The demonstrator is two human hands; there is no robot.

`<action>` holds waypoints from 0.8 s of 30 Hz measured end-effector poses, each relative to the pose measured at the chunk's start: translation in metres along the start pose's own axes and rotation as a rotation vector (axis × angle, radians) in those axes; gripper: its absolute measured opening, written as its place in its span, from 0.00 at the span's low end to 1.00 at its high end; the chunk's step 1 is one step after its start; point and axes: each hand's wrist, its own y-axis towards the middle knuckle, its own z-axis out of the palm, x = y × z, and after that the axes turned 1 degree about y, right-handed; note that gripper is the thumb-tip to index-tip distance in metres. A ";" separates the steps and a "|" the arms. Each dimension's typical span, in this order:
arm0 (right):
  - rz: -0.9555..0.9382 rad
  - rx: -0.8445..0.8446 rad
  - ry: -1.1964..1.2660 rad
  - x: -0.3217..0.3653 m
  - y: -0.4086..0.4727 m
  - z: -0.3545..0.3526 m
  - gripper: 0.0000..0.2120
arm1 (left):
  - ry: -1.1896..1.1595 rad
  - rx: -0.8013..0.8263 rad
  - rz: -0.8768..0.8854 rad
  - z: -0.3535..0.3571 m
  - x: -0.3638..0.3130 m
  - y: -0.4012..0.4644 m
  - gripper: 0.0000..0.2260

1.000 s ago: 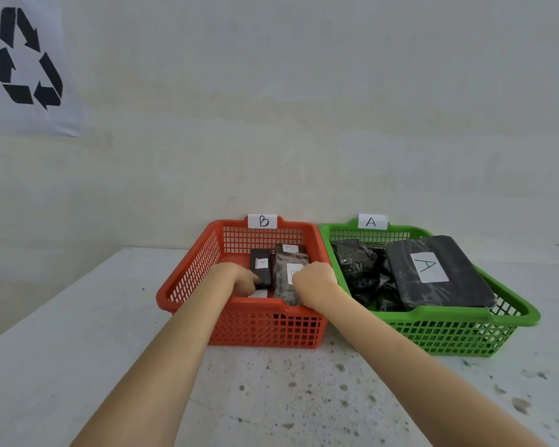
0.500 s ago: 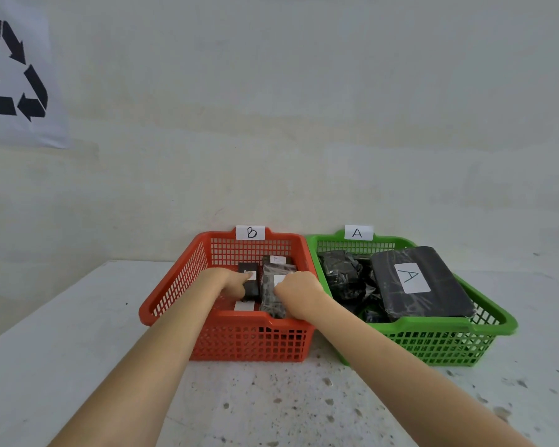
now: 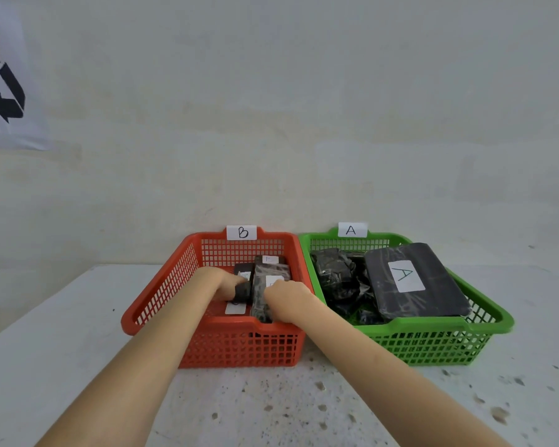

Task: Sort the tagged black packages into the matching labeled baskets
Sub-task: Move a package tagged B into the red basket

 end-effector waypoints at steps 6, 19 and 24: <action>0.097 -0.223 0.353 -0.056 -0.026 -0.025 0.17 | -0.100 -0.316 0.187 -0.035 -0.046 -0.037 0.29; 0.430 0.026 0.252 -0.189 -0.057 0.036 0.37 | 0.090 -0.361 0.199 -0.027 -0.184 0.017 0.45; 0.432 -0.201 0.227 -0.200 -0.063 0.056 0.33 | 0.080 -0.483 0.158 -0.026 -0.182 0.037 0.41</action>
